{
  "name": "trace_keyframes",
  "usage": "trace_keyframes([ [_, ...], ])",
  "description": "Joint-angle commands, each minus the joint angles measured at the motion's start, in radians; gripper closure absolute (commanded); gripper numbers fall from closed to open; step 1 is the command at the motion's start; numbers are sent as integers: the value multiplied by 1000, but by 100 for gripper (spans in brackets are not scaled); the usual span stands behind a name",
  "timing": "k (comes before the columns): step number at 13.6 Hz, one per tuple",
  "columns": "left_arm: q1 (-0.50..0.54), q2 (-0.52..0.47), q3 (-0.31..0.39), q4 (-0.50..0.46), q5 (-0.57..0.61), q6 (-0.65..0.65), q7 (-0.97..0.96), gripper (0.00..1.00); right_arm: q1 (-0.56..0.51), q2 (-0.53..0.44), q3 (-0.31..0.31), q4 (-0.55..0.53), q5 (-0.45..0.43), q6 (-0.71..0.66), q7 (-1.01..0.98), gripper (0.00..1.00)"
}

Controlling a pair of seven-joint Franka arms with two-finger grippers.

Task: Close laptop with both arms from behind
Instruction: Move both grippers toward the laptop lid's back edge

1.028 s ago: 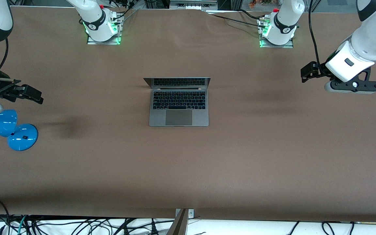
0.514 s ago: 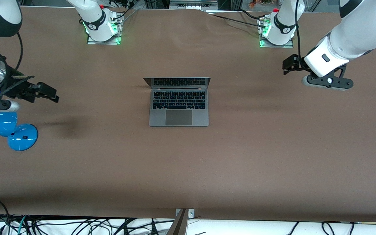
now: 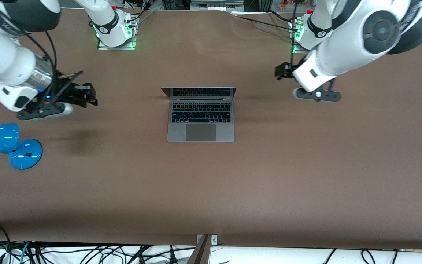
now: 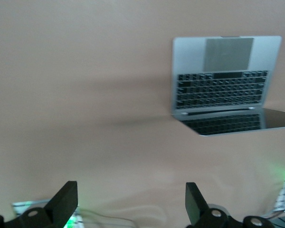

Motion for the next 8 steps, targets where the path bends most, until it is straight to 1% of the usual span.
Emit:
trace_keyframes([
  [1, 1, 24, -78, -37, -29, 73, -91, 0, 78, 26, -1, 12, 9, -61, 24, 87],
  [2, -1, 26, -108, -64, -46, 100, -133, 0, 119, 41, -1, 12, 9, -73, 89, 90],
  [3, 1, 34, -121, -81, -90, 106, -176, 4, 157, 46, -1, 12, 9, -73, 187, 90],
  [4, -1, 40, -126, -89, -134, 106, -206, 11, 205, 62, -1, 14, 9, -73, 293, 90],
  [5, -11, 41, -135, -101, -153, 106, -254, 20, 243, 76, 0, 14, 9, -66, 375, 90],
  [6, -24, 47, -140, -109, -168, 106, -298, 32, 280, 96, 0, 18, 11, -61, 419, 90],
  [7, -31, 57, -140, -110, -199, 106, -323, 50, 299, 113, 0, 18, 20, -59, 435, 91],
  [8, -34, 66, -140, -113, -236, 104, -313, 76, 308, 128, 0, 17, 55, -64, 435, 90],
])
